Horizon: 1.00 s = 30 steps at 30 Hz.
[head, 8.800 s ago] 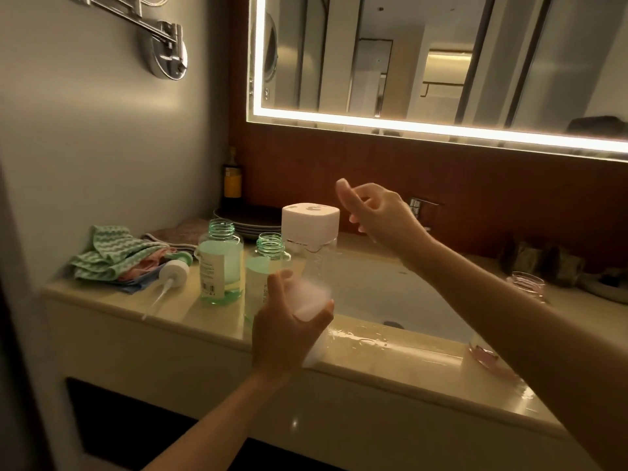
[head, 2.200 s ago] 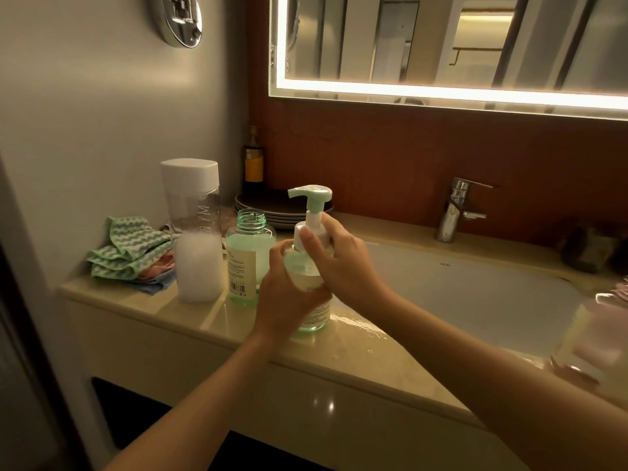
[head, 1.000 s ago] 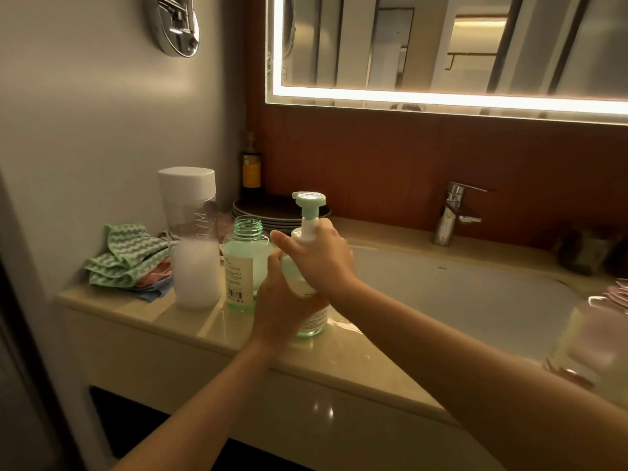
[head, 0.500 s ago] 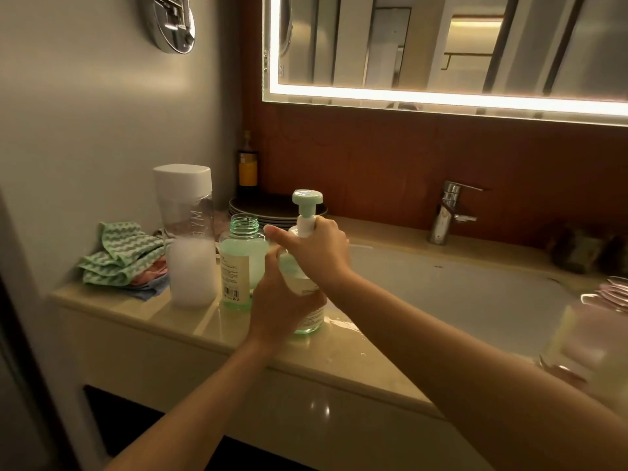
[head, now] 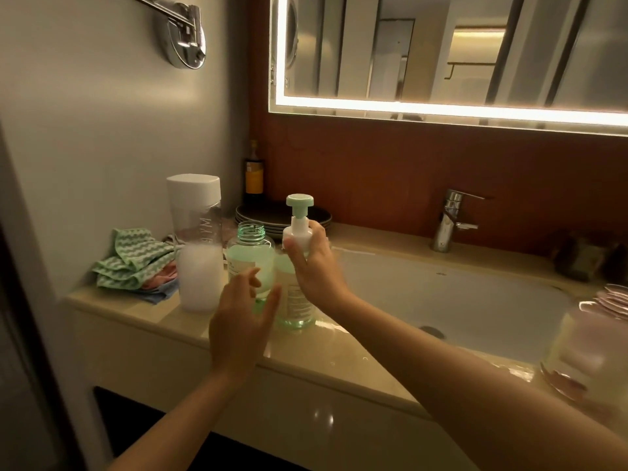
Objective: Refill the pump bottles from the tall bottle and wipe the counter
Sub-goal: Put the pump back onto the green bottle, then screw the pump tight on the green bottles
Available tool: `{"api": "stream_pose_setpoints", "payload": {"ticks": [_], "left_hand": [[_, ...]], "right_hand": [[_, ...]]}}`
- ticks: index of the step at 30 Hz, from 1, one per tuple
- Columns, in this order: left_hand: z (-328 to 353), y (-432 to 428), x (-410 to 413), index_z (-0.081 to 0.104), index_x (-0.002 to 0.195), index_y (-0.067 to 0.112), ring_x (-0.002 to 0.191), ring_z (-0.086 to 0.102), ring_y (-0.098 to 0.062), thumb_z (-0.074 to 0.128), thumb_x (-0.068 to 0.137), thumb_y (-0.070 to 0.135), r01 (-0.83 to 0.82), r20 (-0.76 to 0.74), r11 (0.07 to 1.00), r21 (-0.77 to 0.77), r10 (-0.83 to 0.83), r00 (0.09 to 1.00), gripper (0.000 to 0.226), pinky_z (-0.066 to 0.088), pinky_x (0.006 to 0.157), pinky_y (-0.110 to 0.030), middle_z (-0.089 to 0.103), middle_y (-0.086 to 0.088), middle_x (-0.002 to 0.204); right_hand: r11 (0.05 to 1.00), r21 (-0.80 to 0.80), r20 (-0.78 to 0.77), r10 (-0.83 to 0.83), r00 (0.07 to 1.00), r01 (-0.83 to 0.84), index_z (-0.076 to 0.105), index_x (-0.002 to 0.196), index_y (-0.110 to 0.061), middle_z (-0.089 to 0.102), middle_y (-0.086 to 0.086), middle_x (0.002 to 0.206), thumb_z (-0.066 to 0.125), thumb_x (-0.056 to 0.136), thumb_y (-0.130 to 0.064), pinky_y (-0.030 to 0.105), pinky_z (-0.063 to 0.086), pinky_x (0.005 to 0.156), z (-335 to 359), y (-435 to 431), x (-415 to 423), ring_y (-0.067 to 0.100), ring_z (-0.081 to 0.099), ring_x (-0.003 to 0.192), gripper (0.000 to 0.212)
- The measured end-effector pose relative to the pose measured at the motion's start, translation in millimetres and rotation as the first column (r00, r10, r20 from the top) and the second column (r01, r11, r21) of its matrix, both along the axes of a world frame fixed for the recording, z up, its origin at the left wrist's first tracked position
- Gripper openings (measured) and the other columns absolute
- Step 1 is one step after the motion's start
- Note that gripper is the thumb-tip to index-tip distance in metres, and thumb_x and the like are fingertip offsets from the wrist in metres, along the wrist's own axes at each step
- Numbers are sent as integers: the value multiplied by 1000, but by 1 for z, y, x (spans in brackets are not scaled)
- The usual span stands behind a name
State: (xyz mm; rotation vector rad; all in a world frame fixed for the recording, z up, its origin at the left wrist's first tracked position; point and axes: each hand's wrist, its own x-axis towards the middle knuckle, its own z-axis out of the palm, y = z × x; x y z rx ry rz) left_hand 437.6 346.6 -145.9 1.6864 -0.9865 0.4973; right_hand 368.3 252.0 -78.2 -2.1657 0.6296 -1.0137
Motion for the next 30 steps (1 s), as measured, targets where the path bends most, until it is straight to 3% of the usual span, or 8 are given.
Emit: {"api": "stream_pose_setpoints", "payload": {"ticks": [5, 9, 12, 14, 16, 19, 25, 30], "left_hand": [[4, 2, 16, 47, 117, 6, 92, 54, -22, 62, 85, 27, -90, -57, 993, -77, 86, 995, 41, 41, 68, -28, 54, -10, 107], [4, -6, 19, 43, 121, 1, 104, 49, -27, 68, 81, 19, -114, -52, 987, -117, 108, 993, 51, 39, 80, -27, 48, -17, 117], [0, -10, 23, 38, 125, 4, 113, 42, -26, 68, 80, 25, -97, -15, 989, -113, 96, 995, 57, 35, 90, -27, 43, -17, 125], [-2, -11, 26, 37, 126, 5, 117, 40, -24, 60, 80, 34, -78, -2, 991, -110, 78, 997, 59, 35, 94, -27, 41, -16, 128], [-3, -12, 27, 36, 127, 4, 118, 39, -24, 60, 81, 31, -66, -10, 990, -127, 65, 998, 58, 35, 96, -27, 41, -16, 129], [-5, -14, 27, 35, 128, 6, 119, 38, -20, 58, 81, 32, -71, 1, 987, -142, 71, 997, 58, 29, 98, -17, 40, -14, 130], [-8, -14, 31, 34, 127, 7, 119, 37, -17, 51, 82, 35, -68, 40, 987, -145, 74, 996, 55, 19, 99, -1, 42, -15, 128], [-9, -14, 33, 34, 127, 8, 119, 39, -18, 52, 83, 31, -80, 58, 986, -149, 89, 994, 53, 25, 102, -7, 43, -14, 128]], "right_hand": [[997, 29, -60, -74, 995, 76, 8, 148, -21, 31, 6, 145, 25, 95, -51, 41, 37, 95, -2, -8, 14, 25, 39, 127, 63], [989, -26, -149, -151, 977, 149, 5, 148, -19, 26, 3, 150, 20, 96, -50, 44, 36, 99, -6, -20, 27, 24, 30, 135, 62], [987, -45, -214, -162, 963, 156, 3, 149, -18, 20, 2, 154, 19, 98, -46, 45, 32, 104, -12, -32, 32, 23, 21, 140, 60], [987, -24, -152, -159, 976, 157, 12, 148, -17, 26, 3, 152, 20, 99, -44, 41, 32, 103, -13, -42, 31, 22, 25, 139, 57], [966, -3, -53, -257, 965, 257, 28, 142, -14, 43, 6, 142, 21, 99, -41, 35, 38, 90, -11, -58, 27, 24, 42, 127, 51], [895, -75, -156, -445, 882, 439, 38, 132, -10, 50, 13, 129, 29, 100, -34, 35, 38, 83, -10, -96, 21, 29, 49, 115, 42], [932, -268, -460, -347, 817, 245, 32, 139, -14, 40, 15, 137, 48, 93, -29, 44, 39, 98, -20, -148, 44, 33, 41, 121, 51], [934, -286, -541, -343, 768, 216, 24, 142, -18, 35, 14, 143, 54, 90, -32, 46, 39, 101, -29, -161, 72, 32, 38, 126, 62]]}}
